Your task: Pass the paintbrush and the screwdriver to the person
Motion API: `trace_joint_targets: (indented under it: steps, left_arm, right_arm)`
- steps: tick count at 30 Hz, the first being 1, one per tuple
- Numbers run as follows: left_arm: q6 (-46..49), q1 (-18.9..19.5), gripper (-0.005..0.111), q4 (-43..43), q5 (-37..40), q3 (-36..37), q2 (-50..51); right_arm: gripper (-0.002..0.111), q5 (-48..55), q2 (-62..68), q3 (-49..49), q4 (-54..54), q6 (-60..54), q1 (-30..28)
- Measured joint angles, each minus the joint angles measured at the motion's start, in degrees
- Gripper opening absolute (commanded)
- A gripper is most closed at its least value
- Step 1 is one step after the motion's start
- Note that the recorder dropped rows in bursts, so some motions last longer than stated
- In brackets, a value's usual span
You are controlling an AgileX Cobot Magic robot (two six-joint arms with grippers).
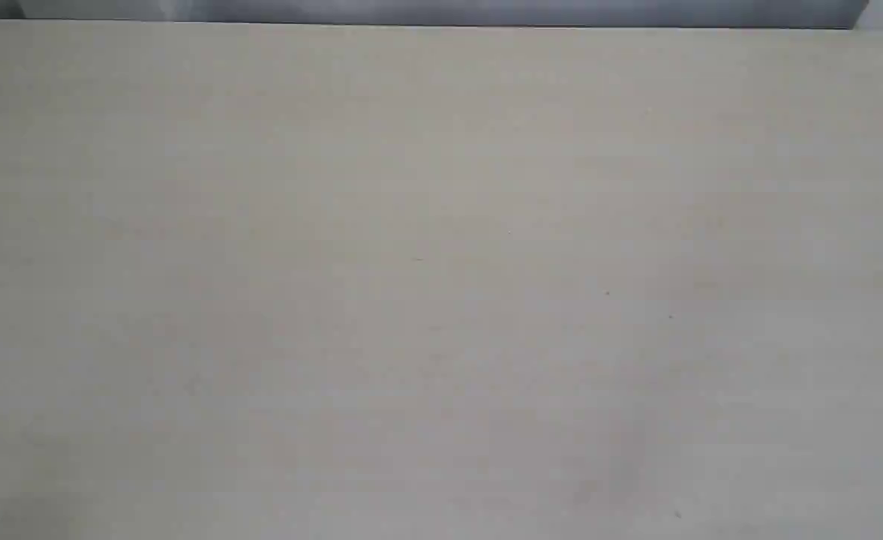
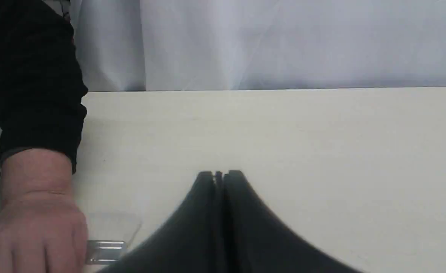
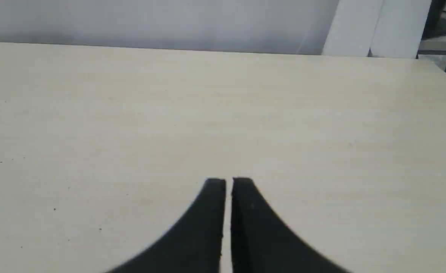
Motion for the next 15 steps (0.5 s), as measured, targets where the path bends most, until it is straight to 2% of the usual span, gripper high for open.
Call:
trace_joint_targets:
  steps: [9, 15]
  left_arm:
    - [0.0, 0.0, 0.000, 0.0, 0.0, 0.0, 0.0]
    - [0.0, 0.0, 0.000, 0.0, 0.0, 0.0, 0.0]
  right_arm:
    - [0.004, 0.4, 0.0, 0.0, 0.5, 0.0, 0.0]
    - [0.004, 0.4, 0.0, 0.0, 10.4, 0.0, 0.0]
